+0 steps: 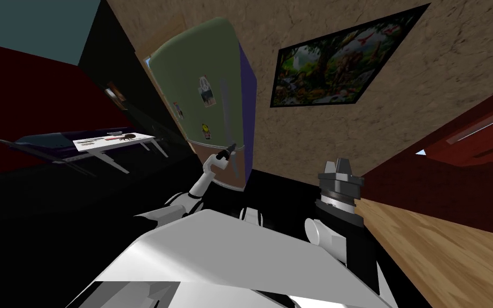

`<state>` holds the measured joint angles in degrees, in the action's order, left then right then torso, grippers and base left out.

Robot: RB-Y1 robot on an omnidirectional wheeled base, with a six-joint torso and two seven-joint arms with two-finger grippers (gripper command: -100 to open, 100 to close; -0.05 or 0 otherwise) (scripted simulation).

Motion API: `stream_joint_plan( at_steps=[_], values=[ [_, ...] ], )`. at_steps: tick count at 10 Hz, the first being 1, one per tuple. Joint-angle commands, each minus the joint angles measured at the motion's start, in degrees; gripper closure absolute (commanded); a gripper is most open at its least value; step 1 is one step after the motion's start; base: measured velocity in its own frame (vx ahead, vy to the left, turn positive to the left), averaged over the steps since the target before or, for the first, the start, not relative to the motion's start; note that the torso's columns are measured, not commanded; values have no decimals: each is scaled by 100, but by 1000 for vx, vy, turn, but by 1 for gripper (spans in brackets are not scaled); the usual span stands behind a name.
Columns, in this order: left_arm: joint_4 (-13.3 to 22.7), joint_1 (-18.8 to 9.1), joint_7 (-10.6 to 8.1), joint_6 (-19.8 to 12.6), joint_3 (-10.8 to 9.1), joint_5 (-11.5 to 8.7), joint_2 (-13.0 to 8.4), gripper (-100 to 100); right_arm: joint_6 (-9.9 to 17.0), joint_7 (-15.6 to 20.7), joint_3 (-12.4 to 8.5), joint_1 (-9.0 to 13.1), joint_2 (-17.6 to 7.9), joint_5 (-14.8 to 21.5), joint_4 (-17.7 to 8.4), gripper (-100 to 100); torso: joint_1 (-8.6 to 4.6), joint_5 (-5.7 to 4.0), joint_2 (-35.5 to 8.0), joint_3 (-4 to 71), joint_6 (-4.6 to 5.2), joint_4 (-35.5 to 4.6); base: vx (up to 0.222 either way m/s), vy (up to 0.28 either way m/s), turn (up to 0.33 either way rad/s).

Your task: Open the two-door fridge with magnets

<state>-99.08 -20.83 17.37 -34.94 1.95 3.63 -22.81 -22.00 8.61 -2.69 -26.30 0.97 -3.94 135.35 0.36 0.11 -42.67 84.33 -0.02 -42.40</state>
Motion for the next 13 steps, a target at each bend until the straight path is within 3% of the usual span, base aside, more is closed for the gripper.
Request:
stream_joint_plan(
  at_steps=[1, 8, 13],
  values=[
    [-90, 32, 32, -20, 112, -95, -26, 100, 0, 0, -1, 0, -1, 0, 0, 0, -21, -11, 3, 2, 8, -11, -109, 105, -61],
    [-627, 103, 194, -64, 683, -567, -151, 100, 1, 0, -2, 3, -2, 0, -2, 0, -1, -14, 7, 4, -57, -46, -228, 260, -78],
    [-1056, 160, 324, -100, 1140, -946, -251, 100, 1, 0, -2, 2, -2, 0, -1, 0, -21, -21, 6, 7, -25, -42, -241, 262, -60]
  ],
)
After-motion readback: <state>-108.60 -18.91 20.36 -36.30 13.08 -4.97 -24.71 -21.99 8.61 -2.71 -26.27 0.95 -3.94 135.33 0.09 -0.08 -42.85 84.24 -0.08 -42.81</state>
